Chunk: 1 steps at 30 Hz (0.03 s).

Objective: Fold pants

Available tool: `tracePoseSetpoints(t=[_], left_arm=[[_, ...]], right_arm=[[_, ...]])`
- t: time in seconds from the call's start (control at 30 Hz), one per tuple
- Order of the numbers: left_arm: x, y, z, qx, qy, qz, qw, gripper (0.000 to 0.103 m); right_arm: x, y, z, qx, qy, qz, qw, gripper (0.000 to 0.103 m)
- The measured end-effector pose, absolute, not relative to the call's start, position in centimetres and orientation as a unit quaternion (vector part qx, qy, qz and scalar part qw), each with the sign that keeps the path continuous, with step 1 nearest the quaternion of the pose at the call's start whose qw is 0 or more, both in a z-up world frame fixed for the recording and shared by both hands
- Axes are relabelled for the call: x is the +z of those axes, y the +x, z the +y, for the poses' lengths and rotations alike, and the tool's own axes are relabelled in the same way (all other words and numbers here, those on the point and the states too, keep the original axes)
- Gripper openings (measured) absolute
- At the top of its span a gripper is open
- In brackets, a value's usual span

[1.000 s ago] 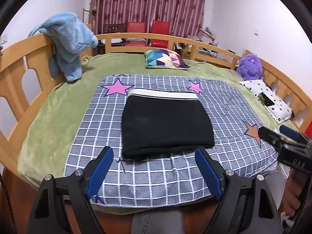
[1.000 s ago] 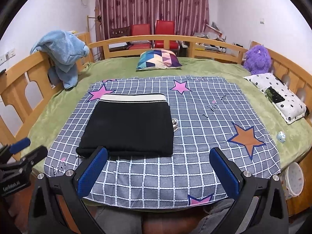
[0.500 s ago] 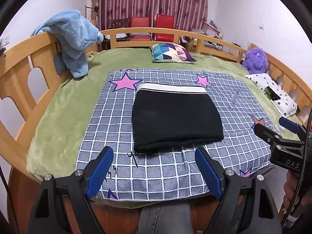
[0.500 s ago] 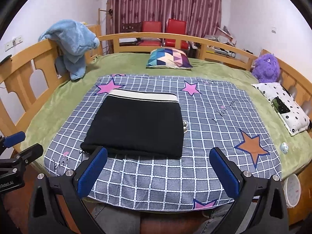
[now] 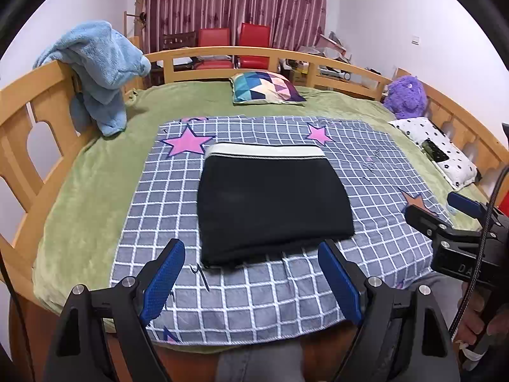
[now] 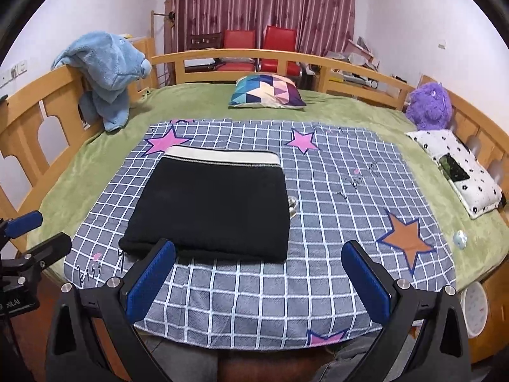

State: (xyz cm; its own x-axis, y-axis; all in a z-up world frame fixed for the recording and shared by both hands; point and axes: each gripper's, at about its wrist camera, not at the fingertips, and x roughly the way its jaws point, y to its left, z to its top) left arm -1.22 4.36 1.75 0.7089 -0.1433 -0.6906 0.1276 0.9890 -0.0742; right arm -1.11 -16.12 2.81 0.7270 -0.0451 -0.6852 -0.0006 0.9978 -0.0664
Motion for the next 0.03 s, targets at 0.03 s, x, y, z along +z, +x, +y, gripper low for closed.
tracePoseSetpoints(t=[0.03], left_arm=[[1.85,-0.92,4.37,-0.073,-0.007,0.373,0.925,0.085]], right_arm=[[2.75,-0.84,-16.11,-0.01,-0.031,0.369,0.929,0.102]])
